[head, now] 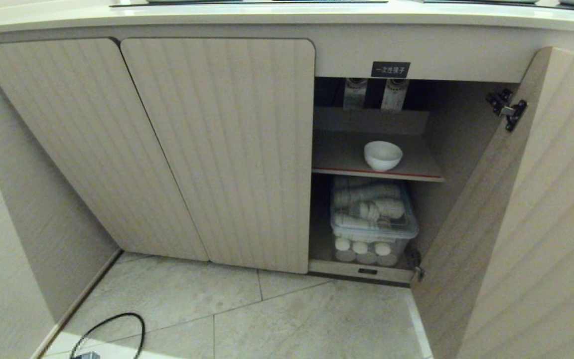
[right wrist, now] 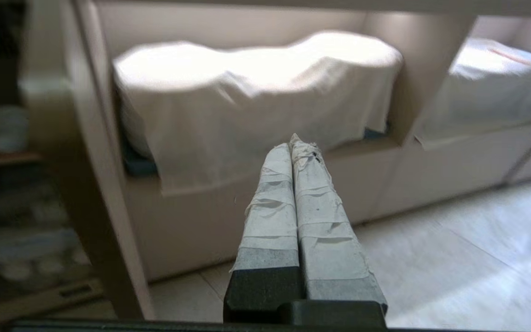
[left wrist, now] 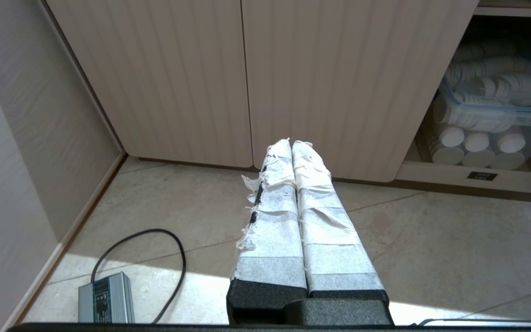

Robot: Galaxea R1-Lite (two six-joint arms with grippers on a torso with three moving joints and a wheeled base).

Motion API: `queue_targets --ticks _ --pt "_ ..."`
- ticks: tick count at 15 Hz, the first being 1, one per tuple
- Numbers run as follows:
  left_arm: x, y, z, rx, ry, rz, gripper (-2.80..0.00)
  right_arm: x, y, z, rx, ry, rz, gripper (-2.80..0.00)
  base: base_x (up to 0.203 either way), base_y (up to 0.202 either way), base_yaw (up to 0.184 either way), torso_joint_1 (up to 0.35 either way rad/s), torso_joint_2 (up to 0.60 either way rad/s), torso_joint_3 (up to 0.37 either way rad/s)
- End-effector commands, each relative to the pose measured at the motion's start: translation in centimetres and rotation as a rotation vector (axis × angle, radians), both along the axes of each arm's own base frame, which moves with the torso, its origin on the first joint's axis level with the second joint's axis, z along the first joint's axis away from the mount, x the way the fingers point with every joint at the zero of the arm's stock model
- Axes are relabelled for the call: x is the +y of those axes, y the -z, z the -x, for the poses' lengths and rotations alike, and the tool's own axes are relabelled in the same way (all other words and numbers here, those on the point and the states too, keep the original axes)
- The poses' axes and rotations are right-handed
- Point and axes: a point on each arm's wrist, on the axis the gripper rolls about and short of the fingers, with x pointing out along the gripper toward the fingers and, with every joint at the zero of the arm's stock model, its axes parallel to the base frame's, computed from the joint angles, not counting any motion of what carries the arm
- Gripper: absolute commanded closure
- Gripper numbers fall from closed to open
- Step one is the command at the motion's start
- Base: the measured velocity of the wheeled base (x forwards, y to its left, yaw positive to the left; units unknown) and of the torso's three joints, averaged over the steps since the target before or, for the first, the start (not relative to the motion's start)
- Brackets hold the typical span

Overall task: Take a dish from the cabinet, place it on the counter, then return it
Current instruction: Close the cabinet door

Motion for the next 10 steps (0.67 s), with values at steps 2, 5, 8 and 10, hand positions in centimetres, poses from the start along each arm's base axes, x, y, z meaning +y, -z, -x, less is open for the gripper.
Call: queue_targets --ticks 2,5,8,10 --pt "0.0 0.0 0.0 0.0 0.0 0.0 0.0 0.3 1.3 -0.8 0.106 0.066 -0.022 0.0 0.0 0.0 0.0 0.0 0.0 0.0" --pt "0.0 0.0 0.0 0.0 0.0 0.0 0.0 0.4 2.9 -1.3 0.209 0.056 -0.044 0.0 0.0 0.0 0.0 0.0 0.0 0.0" --pt "0.0 0.0 0.0 0.0 0.0 0.0 0.0 0.8 3.4 -2.5 0.233 -0.005 -0.102 0.0 0.0 0.0 0.0 0.0 0.0 0.0" --pt "0.0 0.0 0.0 0.0 0.0 0.0 0.0 0.8 4.1 -2.6 0.287 -0.024 -0.079 0.0 0.0 0.0 0.0 0.0 0.0 0.0"
